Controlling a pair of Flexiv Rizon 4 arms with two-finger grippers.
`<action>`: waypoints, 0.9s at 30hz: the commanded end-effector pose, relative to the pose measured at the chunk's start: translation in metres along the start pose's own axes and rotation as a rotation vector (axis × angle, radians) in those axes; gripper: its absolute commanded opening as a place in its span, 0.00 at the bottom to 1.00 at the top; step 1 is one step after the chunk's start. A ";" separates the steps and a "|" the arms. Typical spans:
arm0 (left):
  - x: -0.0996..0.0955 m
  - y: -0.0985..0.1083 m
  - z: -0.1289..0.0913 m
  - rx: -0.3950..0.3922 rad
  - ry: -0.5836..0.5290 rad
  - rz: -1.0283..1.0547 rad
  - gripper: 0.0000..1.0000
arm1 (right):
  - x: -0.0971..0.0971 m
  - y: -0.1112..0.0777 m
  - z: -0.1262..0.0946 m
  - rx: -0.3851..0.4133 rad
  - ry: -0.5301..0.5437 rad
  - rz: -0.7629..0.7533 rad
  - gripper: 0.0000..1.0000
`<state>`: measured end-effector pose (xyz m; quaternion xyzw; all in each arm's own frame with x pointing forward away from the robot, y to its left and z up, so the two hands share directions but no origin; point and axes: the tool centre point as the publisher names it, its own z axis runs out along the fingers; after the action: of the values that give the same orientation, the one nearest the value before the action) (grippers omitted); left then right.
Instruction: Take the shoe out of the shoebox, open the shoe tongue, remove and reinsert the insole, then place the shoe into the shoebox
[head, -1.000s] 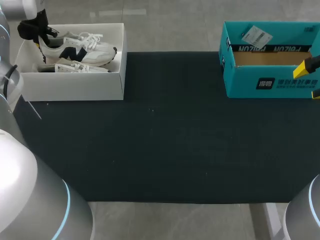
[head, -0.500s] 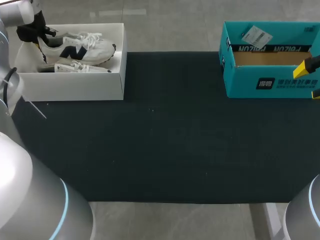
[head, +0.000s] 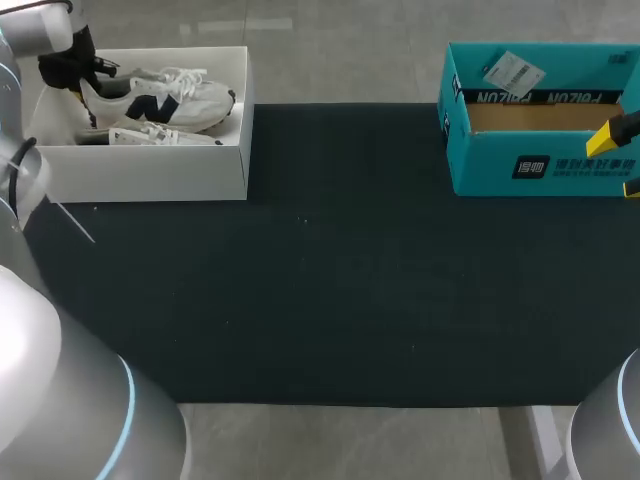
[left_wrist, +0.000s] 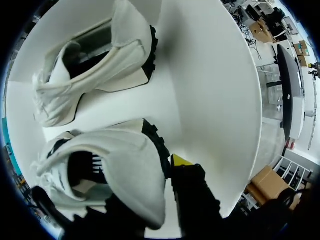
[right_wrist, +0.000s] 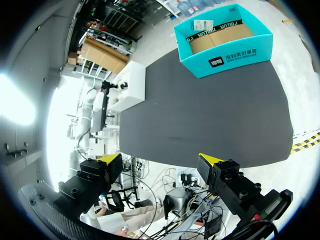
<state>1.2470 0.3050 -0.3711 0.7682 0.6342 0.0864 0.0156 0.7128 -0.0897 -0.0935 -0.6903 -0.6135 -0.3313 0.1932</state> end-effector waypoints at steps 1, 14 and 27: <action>0.003 0.018 0.015 0.100 -0.014 0.015 0.00 | 0.000 0.002 0.001 0.004 -0.001 0.001 1.00; 0.000 0.008 0.001 0.169 -0.044 0.056 1.00 | 0.000 0.002 0.001 0.004 -0.001 0.001 1.00; -0.008 -0.008 -0.057 0.129 -0.110 0.052 1.00 | 0.000 0.002 0.001 0.004 -0.001 0.001 1.00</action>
<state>1.2335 0.2909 -0.3355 0.7872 0.6147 0.0388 0.0313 0.7128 -0.0898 -0.0935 -0.6903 -0.6135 -0.3314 0.1932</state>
